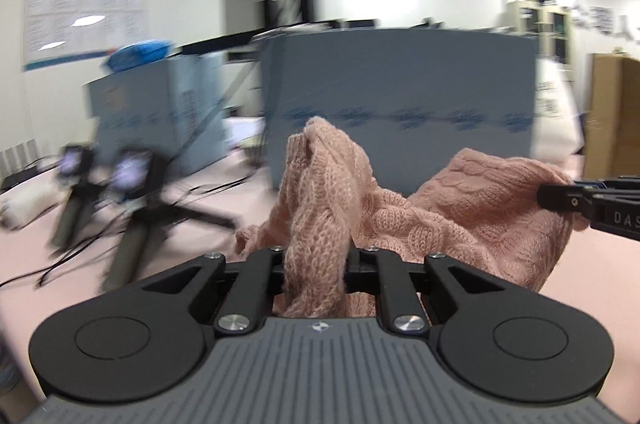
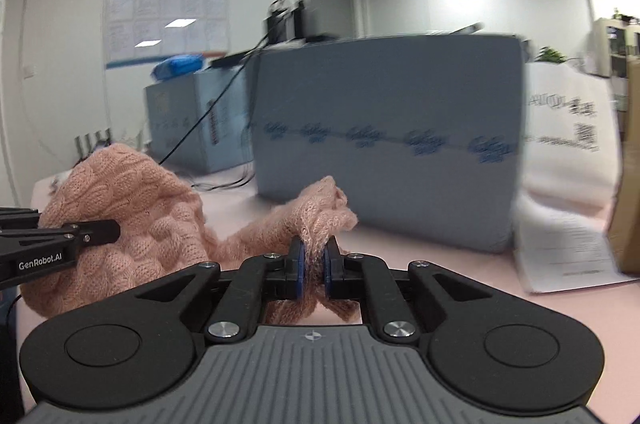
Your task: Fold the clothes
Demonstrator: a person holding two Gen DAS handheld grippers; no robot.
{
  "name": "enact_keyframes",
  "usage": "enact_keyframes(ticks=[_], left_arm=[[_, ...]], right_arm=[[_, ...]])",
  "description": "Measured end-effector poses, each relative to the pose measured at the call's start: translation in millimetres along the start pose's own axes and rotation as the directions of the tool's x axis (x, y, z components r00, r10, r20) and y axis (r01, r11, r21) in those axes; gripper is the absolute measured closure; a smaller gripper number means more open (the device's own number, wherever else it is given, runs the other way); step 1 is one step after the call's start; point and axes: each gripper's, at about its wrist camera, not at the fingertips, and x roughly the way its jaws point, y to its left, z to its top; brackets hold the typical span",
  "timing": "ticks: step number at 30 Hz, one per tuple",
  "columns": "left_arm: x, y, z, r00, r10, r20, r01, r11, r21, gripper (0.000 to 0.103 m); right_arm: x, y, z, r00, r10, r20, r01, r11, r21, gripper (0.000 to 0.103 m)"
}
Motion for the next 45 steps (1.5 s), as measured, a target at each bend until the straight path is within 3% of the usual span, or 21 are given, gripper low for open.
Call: enact_keyframes(ticks=[4, 8, 13, 18, 25, 31, 34, 35, 36, 37, 38, 39, 40, 45], left_arm=[[13.8, -43.3, 17.4, 0.994, -0.111, 0.015, 0.111, 0.994, 0.025, 0.091], [24.8, -86.0, 29.7, 0.976, -0.218, 0.018, 0.217, 0.974, 0.059, 0.091], [28.5, -142.1, 33.6, 0.944, -0.328, 0.034, 0.321, 0.939, 0.12, 0.091], [33.4, -190.9, 31.6, 0.9, -0.436, 0.001, 0.431, 0.889, 0.154, 0.091], [34.4, -245.7, 17.8, 0.857, -0.51, -0.068, 0.512, 0.831, 0.216, 0.091], [47.9, -264.1, 3.3, 0.848, -0.511, -0.141, 0.531, 0.819, 0.218, 0.09], [53.0, -268.1, -3.8, 0.841, -0.511, -0.179, 0.541, 0.809, 0.229, 0.081], [54.5, -268.8, -5.6, 0.839, -0.51, -0.191, 0.544, 0.806, 0.236, 0.061], [55.4, -269.4, -6.0, 0.841, -0.505, -0.195, 0.54, 0.805, 0.245, 0.045], [54.4, -269.5, -6.4, 0.846, -0.499, -0.186, 0.533, 0.805, 0.262, 0.013], [51.9, -268.0, -6.7, 0.852, -0.499, -0.159, 0.523, 0.806, 0.277, 0.009], [49.5, -265.7, -6.3, 0.856, -0.501, -0.129, 0.515, 0.807, 0.287, 0.01], [46.5, -264.2, -6.0, 0.86, -0.499, -0.102, 0.505, 0.808, 0.304, 0.01], [40.4, -260.4, -2.7, 0.869, -0.49, -0.069, 0.481, 0.804, 0.348, 0.01]], right_arm=[[-35.7, -42.5, 11.2, 0.993, -0.107, 0.045, 0.105, 0.994, 0.036, 0.095], [-66.9, -78.0, 15.0, 0.975, -0.21, 0.077, 0.206, 0.977, 0.062, 0.095], [-92.8, -110.6, 6.7, 0.933, -0.352, 0.07, 0.348, 0.936, 0.055, 0.095], [-115.8, -143.0, -7.4, 0.879, -0.474, 0.042, 0.472, 0.88, 0.063, 0.095], [-136.6, -175.2, -32.4, 0.809, -0.588, -0.016, 0.585, 0.802, 0.125, 0.095], [-137.7, -196.8, -64.6, 0.783, -0.614, -0.099, 0.622, 0.769, 0.146, 0.095], [-131.8, -205.4, -77.0, 0.776, -0.612, -0.149, 0.63, 0.764, 0.139, 0.093], [-129.0, -207.0, -79.0, 0.777, -0.607, -0.166, 0.628, 0.768, 0.128, 0.092], [-125.5, -208.1, -81.8, 0.781, -0.597, -0.186, 0.62, 0.776, 0.116, 0.086], [-121.8, -209.1, -84.9, 0.786, -0.584, -0.205, 0.61, 0.785, 0.103, 0.064], [-121.3, -209.7, -87.1, 0.792, -0.574, -0.206, 0.601, 0.792, 0.104, 0.048], [-121.9, -210.1, -88.9, 0.8, -0.565, -0.201, 0.592, 0.798, 0.11, 0.021], [-123.6, -209.5, -89.0, 0.806, -0.564, -0.181, 0.587, 0.8, 0.121, 0.012], [-125.5, -200.1, -80.0, 0.803, -0.579, -0.14, 0.593, 0.798, 0.109, 0.008]])
